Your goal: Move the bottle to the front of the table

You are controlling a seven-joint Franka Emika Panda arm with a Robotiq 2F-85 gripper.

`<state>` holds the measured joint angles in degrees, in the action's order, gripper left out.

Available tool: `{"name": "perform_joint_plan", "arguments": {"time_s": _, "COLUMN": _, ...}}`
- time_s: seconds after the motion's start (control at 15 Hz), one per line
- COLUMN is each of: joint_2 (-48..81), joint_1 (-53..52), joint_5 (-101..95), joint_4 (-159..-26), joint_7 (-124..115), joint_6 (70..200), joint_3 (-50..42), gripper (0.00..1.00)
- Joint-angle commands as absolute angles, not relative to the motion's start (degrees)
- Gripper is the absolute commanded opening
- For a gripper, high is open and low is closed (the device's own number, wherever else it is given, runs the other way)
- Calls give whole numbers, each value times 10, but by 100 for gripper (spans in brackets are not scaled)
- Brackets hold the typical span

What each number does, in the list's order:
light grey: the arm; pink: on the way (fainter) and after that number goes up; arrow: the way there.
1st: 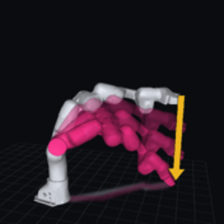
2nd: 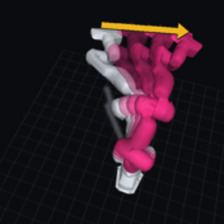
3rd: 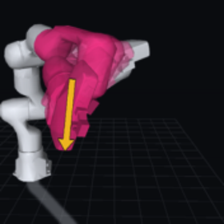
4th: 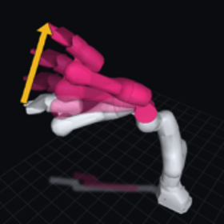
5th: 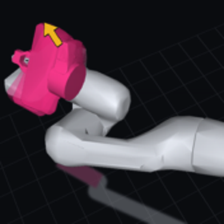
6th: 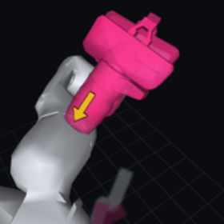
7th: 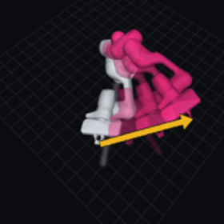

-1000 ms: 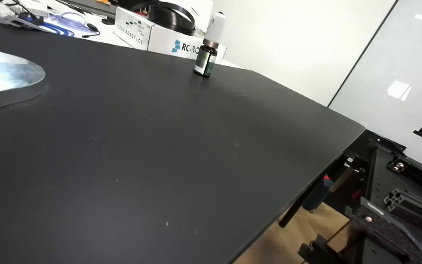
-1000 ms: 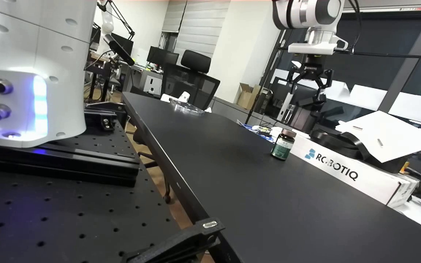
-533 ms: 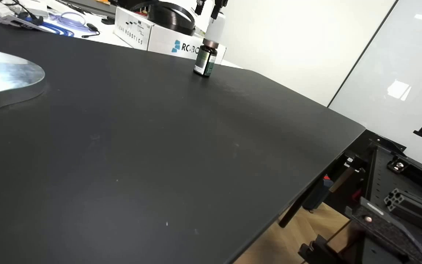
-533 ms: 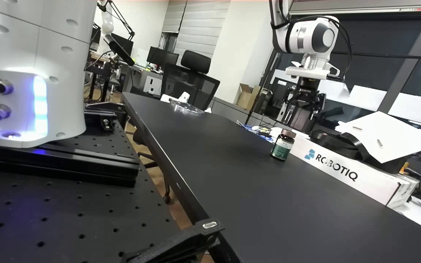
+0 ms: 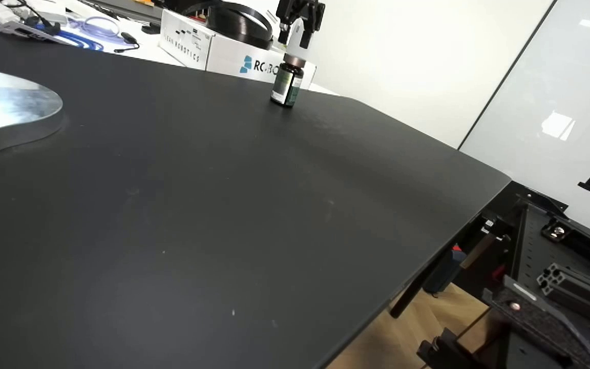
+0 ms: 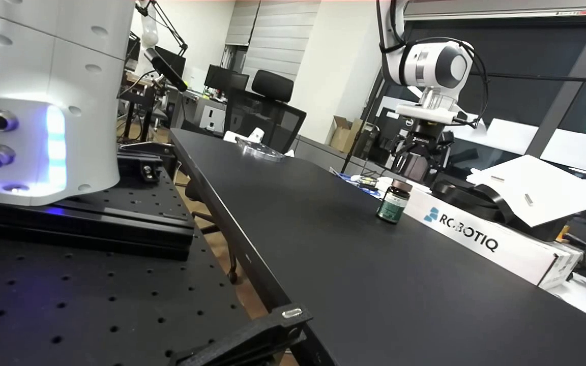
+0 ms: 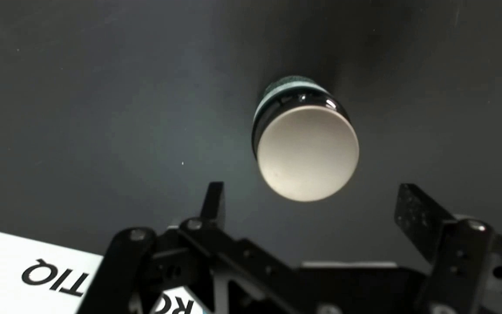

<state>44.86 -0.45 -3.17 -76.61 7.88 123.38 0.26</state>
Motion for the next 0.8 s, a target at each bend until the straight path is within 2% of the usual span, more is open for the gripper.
{"name": "perform_joint_plan", "arguments": {"time_s": 0.0, "joint_2": 457, "joint_1": 4, "joint_5": -23, "joint_4": -762, "joint_7": 74, "joint_6": 1211, "joint_3": 8, "gripper": 100}}
{"name": "perform_joint_plan", "arguments": {"time_s": 0.13, "joint_2": 460, "joint_1": 4, "joint_5": -23, "joint_4": -766, "joint_7": 74, "joint_6": 1211, "joint_3": 8, "gripper": 100}}
{"name": "perform_joint_plan", "arguments": {"time_s": 0.2, "joint_2": 461, "joint_1": 4, "joint_5": -23, "joint_4": -768, "joint_7": 73, "joint_6": 1215, "joint_3": 7, "gripper": 75}}
{"name": "perform_joint_plan", "arguments": {"time_s": 0.27, "joint_2": 462, "joint_1": 4, "joint_5": -23, "joint_4": -769, "joint_7": 72, "joint_6": 1214, "joint_3": 7, "gripper": 75}}
{"name": "perform_joint_plan", "arguments": {"time_s": 0.33, "joint_2": 463, "joint_1": 4, "joint_5": -23, "joint_4": -769, "joint_7": 71, "joint_6": 1213, "joint_3": 8, "gripper": 69}}
{"name": "perform_joint_plan", "arguments": {"time_s": 0.6, "joint_2": 446, "joint_1": 6, "joint_5": -16, "joint_4": -778, "joint_7": 75, "joint_6": 1211, "joint_3": 12, "gripper": 39}}
{"name": "perform_joint_plan", "arguments": {"time_s": 0.73, "joint_2": 427, "joint_1": 7, "joint_5": -9, "joint_4": -785, "joint_7": 79, "joint_6": 1207, "joint_3": 16, "gripper": 36}}
